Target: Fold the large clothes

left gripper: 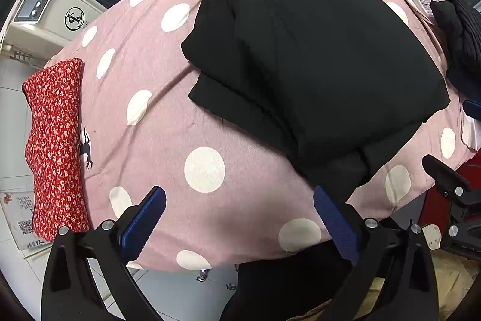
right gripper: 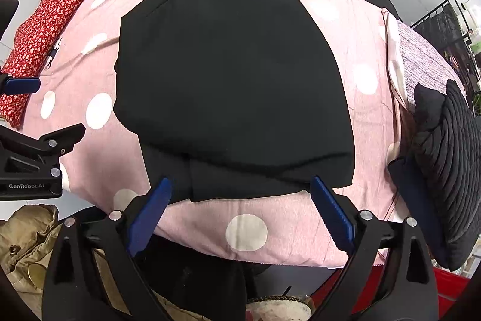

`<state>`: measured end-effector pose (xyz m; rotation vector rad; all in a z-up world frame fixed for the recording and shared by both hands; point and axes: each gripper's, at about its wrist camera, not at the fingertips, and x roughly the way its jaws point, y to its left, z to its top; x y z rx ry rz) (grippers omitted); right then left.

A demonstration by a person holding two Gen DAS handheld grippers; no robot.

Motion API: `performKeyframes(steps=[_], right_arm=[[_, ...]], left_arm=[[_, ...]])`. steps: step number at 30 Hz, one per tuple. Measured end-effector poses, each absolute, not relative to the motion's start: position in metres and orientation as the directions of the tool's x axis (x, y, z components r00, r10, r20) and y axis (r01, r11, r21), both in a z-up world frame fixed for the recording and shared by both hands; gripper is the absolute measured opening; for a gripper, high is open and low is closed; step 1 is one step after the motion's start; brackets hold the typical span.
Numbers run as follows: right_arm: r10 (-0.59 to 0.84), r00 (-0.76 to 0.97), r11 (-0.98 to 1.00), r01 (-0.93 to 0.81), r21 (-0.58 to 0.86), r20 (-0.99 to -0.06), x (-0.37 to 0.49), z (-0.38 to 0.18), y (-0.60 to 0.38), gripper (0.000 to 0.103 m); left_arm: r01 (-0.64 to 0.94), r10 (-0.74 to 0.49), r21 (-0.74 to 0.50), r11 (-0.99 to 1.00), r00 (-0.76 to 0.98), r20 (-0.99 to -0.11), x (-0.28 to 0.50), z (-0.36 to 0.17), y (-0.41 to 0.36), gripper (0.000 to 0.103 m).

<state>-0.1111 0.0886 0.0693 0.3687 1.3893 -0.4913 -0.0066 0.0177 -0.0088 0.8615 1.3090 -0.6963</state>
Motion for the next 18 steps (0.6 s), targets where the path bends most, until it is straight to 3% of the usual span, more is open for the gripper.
performKeyframes(steps=[18], right_arm=[[-0.109,0.099,0.845,0.533,-0.040,-0.989,-0.108,0.066,0.087,0.093]], left_arm=[[0.835,0.041,0.133,0.533,0.132,-0.990,0.004,-0.008,0.016,0.097]])
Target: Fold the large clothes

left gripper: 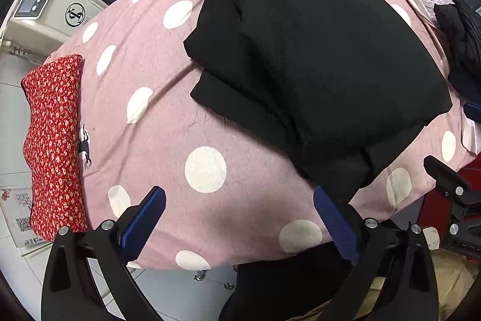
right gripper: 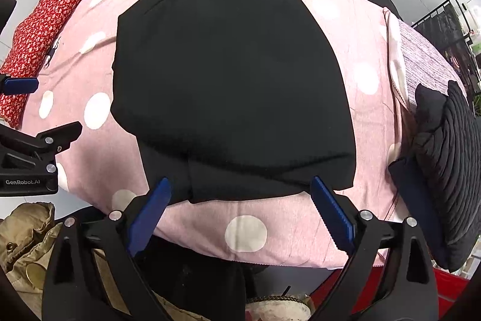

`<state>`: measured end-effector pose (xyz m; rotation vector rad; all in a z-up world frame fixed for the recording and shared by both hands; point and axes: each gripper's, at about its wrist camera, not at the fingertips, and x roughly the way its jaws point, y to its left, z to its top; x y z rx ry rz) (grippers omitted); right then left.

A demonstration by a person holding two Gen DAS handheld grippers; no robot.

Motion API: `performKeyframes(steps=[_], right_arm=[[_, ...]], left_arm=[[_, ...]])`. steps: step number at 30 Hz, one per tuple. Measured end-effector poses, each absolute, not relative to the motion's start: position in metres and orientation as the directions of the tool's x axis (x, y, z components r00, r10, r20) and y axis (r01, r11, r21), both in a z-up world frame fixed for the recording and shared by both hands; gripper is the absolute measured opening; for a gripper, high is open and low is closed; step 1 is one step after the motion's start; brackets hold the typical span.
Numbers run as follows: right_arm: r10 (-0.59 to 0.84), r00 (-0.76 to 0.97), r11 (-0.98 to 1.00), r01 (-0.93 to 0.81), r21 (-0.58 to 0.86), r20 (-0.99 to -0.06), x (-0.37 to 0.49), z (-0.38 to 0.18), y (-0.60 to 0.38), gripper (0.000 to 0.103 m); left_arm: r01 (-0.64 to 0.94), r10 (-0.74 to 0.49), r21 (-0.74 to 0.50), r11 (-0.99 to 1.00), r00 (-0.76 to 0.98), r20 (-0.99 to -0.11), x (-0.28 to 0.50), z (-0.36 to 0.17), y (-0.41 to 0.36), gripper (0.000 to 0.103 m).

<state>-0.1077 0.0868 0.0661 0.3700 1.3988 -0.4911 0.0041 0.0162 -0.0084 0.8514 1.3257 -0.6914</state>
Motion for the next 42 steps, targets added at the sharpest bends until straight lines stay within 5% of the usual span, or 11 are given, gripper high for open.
performKeyframes(steps=[42], right_arm=[[-0.102,0.075,0.855,0.517,-0.049,-0.992,-0.1062,0.0607,0.0910,0.093]], left_arm=[[0.838,0.048,0.131,0.530,0.125,-0.991,0.0027,-0.0143,0.0180,0.097]])
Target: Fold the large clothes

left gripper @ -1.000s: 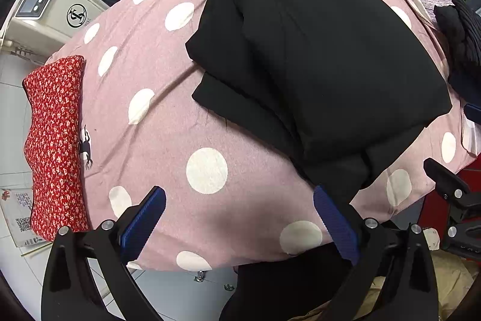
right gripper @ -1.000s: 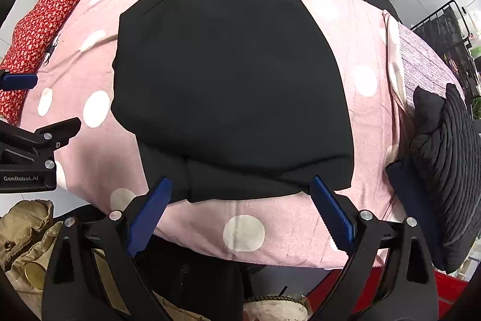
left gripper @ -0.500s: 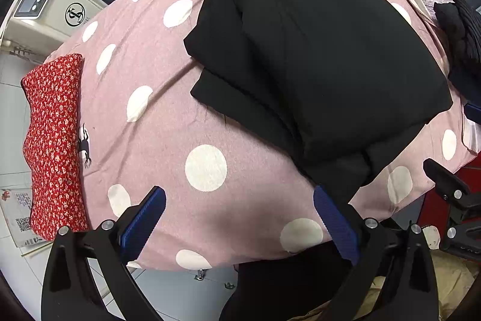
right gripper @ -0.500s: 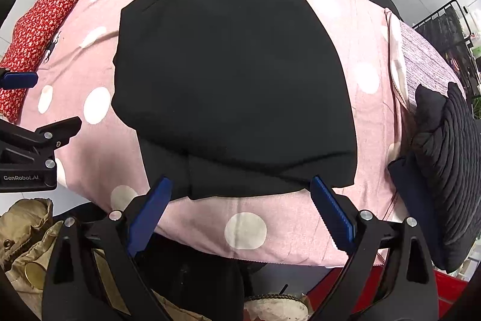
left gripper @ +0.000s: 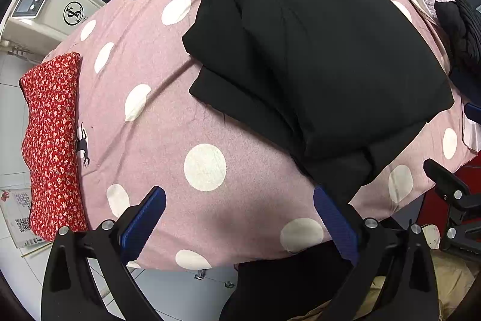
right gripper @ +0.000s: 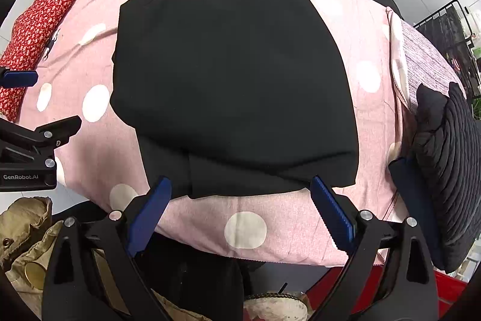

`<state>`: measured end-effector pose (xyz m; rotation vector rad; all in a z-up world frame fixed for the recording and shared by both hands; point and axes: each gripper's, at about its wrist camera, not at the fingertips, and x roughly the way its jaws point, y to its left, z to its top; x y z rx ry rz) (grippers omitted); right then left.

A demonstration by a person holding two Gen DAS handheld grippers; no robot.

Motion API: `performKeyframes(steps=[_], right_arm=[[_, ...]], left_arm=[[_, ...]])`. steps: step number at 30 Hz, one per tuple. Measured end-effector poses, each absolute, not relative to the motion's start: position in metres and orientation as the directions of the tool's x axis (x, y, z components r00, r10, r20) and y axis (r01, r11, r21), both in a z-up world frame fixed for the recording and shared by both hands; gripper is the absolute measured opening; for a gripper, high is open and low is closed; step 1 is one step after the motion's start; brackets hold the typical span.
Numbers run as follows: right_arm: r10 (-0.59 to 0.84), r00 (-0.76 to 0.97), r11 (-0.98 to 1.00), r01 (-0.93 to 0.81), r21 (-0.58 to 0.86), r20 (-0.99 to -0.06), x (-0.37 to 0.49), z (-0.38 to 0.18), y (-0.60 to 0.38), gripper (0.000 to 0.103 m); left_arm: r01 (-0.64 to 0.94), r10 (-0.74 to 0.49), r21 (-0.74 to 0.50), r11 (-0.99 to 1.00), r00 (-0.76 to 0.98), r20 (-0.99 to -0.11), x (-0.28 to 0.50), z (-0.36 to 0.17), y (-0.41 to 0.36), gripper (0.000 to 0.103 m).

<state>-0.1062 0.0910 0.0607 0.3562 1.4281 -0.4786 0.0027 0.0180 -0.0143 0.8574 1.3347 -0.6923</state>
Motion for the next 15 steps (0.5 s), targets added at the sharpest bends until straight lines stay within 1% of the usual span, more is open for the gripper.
performKeyframes(steps=[15], right_arm=[[-0.096,0.049,0.856,0.514,-0.057,-0.994,-0.1016,0.0556,0.0851,0.093]], left_arm=[[0.839,0.061,0.108,0.534,0.089,-0.994,0.0113,-0.0244,0.0153,0.097]])
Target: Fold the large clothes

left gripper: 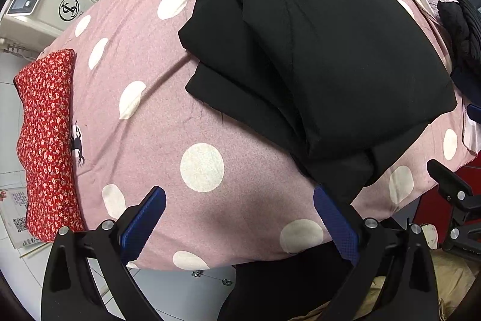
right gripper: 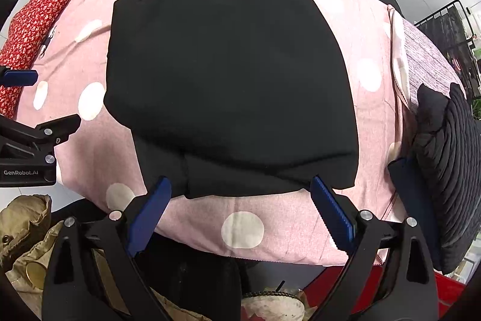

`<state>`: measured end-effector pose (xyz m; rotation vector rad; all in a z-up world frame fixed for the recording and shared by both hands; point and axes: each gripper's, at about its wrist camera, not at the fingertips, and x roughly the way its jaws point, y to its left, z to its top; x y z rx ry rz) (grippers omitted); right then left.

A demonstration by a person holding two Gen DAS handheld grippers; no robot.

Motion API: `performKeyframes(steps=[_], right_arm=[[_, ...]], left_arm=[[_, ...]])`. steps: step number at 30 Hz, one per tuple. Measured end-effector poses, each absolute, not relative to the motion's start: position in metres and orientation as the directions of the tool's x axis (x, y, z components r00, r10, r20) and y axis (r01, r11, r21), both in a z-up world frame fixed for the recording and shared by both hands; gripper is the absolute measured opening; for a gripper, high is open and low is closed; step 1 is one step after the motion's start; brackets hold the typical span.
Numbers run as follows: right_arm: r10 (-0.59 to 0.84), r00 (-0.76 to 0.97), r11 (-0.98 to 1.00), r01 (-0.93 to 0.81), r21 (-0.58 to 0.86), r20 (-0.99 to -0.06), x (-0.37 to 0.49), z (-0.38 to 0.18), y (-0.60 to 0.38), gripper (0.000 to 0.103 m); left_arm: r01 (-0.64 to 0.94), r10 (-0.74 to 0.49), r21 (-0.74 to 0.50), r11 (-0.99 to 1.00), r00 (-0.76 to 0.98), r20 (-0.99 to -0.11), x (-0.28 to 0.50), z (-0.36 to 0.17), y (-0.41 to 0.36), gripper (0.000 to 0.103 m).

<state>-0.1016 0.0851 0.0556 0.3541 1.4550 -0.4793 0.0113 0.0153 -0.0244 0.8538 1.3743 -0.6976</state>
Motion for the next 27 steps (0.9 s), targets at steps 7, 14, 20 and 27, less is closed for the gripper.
performKeyframes(steps=[7,14,20,27], right_arm=[[-0.095,0.138,0.836,0.548,-0.004,-0.986,-0.092,0.071,0.063,0.093],[-0.093,0.227,0.913,0.408,0.008,-0.970,-0.017,0.086,0.061,0.093],[-0.113,0.222,0.952,0.304,-0.041,-0.969,0.081,0.065,0.047,0.093],[-0.312,0.231,0.943,0.191,-0.271,-0.922,0.206,0.020,0.030,0.092]], left_arm=[[0.774,0.026,0.049,0.631,0.042,-0.999,0.048,-0.032,0.031,0.097],[0.541,-0.107,-0.115,0.833,-0.048,-0.993,0.119,-0.043,0.095,0.097],[0.439,-0.139,-0.164,0.883,-0.089,-0.986,0.134,-0.057,0.130,0.097],[0.442,-0.170,-0.198,0.875,-0.103,-0.980,0.133,-0.074,0.139,0.097]])
